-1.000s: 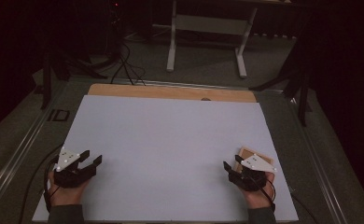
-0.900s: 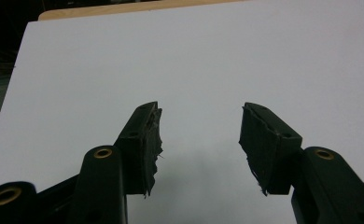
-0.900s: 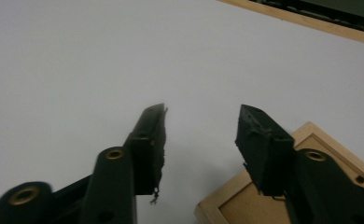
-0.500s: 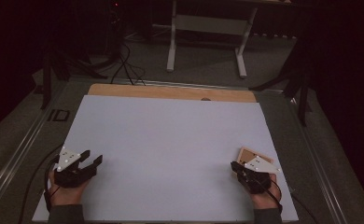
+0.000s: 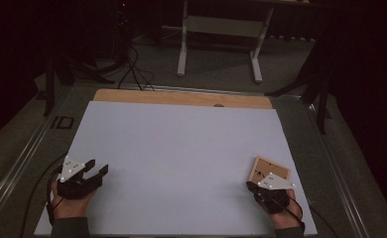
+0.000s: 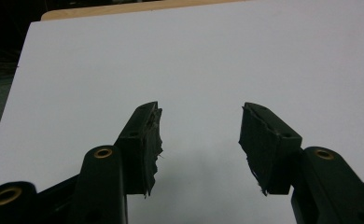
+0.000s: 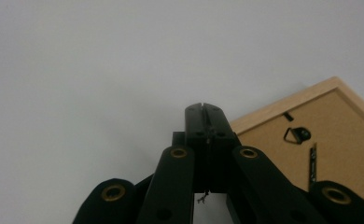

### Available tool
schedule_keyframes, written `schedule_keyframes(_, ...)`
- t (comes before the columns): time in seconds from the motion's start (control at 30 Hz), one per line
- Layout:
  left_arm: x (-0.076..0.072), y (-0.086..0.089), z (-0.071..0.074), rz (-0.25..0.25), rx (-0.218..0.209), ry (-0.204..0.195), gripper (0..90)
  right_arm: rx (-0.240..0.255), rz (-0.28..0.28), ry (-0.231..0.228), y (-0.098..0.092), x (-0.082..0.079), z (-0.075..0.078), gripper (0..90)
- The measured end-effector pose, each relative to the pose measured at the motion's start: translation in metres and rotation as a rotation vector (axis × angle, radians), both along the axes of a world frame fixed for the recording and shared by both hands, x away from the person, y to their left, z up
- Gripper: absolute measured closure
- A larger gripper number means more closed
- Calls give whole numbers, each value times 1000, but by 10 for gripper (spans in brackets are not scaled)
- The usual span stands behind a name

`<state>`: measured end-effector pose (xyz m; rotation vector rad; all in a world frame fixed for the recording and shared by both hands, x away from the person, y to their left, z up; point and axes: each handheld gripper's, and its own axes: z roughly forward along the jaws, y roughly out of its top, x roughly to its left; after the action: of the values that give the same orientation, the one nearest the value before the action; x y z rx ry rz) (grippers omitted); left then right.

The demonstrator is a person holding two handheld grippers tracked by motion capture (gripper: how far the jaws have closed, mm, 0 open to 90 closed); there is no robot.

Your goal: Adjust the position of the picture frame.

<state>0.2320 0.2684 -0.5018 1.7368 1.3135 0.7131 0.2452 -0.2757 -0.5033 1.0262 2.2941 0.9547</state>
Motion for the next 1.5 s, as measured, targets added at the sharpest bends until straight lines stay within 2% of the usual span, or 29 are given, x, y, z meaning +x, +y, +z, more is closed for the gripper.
schedule_keyframes(0.13,0,0,0,1,1,-2,476,-28,7,13,0,-4,-4,898)
schedule_keyframes(0.27,0,0,0,3,0,-2,476,-35,7,25,-2,-7,-6,898)
schedule_keyframes(0.43,1,-1,0,-1,3,-2,476,-61,6,38,0,-5,-10,898)
schedule_keyframes(0.53,2,-1,0,-4,6,0,476,-60,4,43,0,-2,-12,898)
schedule_keyframes(0.77,3,-2,0,-7,12,3,476,-64,-6,52,3,9,-12,898)
schedule_keyframes(0.83,4,-2,-1,-7,11,2,476,-80,-4,47,4,11,-12,898)
schedule_keyframes(1.1,4,-3,-1,-12,17,4,476,-89,-2,28,6,24,-9,898)
schedule_keyframes(1.37,5,-3,-1,-9,18,9,476,-105,-18,9,5,43,-8,899)
schedule_keyframes(1.5,6,-3,-2,-9,21,15,476,-105,-40,4,2,59,-8,899)
